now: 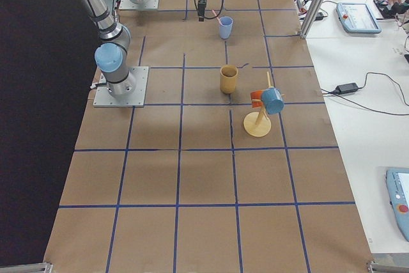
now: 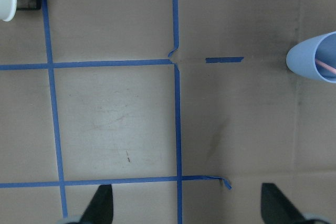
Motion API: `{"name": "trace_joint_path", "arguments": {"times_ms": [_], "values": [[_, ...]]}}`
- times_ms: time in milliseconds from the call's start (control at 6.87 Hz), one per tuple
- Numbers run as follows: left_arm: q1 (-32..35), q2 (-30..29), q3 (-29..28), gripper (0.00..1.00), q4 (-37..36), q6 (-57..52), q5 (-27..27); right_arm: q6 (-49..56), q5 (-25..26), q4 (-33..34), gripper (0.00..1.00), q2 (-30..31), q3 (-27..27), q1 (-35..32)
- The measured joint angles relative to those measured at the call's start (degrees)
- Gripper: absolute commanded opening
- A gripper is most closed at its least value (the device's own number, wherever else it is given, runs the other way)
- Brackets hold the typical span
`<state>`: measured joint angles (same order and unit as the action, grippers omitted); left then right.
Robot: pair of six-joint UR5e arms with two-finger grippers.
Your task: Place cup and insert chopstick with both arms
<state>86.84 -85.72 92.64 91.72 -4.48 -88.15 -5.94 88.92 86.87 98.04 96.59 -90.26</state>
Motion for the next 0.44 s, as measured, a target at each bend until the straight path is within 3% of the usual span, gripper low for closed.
{"name": "trace_joint_path", "arguments": {"times_ms": [437], "values": [[0.00, -0.06, 0.00, 1.00, -0.03, 0.00, 0.00, -0.09, -0.05, -0.92, 1.00, -1.63, -1.76, 0.00]]}}
